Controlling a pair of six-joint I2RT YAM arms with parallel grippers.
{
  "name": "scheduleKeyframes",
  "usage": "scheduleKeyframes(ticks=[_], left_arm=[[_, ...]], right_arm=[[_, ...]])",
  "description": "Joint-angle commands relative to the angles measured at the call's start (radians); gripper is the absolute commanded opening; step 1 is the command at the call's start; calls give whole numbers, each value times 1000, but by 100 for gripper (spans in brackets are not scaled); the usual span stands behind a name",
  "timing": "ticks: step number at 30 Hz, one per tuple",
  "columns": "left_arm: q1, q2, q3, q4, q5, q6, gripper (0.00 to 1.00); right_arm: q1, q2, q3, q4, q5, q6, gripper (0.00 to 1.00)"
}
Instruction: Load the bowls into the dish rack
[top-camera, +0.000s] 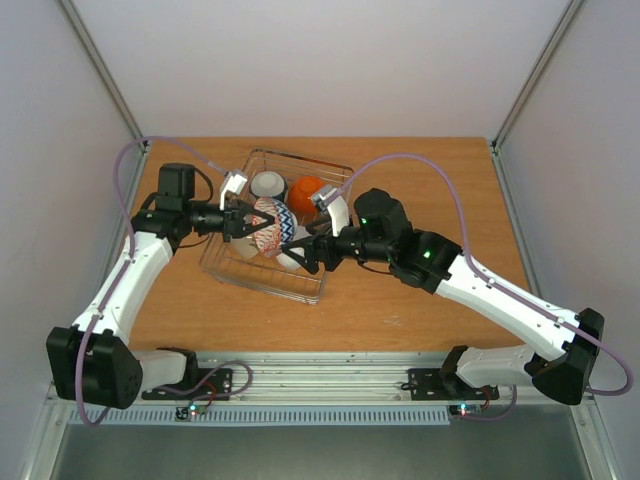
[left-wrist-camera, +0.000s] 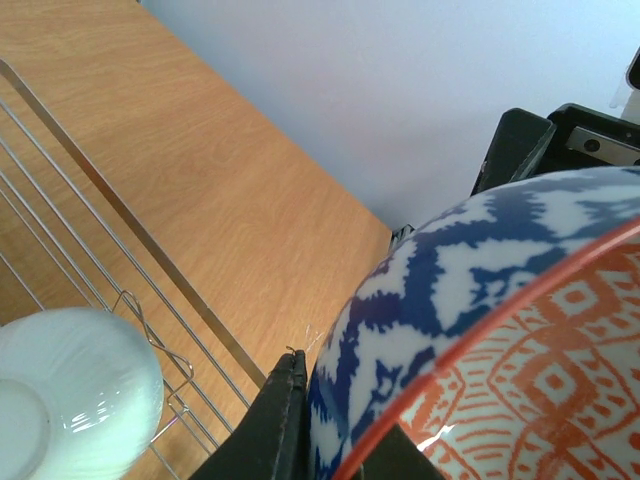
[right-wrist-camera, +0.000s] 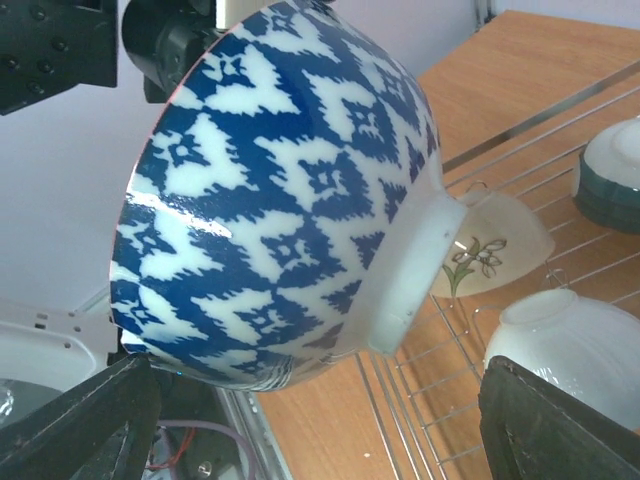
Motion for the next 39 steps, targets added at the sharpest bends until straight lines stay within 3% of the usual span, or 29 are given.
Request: scheduleKeyframes(ticks=[1,21,29,32,39], left_arm=[[0,-1,-3,58,74,-7,0],[0,21,2,51,111,-7,0],[0,37,6,38,124,4,0],[0,40,8,36,122,4,0],[0,50,16,18,122,12,1]], right_arm=[[-5,-6,-8,74,-34,13,87],[-7,60,10,166,-137,43,87],[-7,79,9,192,-162,52,81],[-7,82,10,200,-169,51,69],[-7,80,14,197,-167,45,15]])
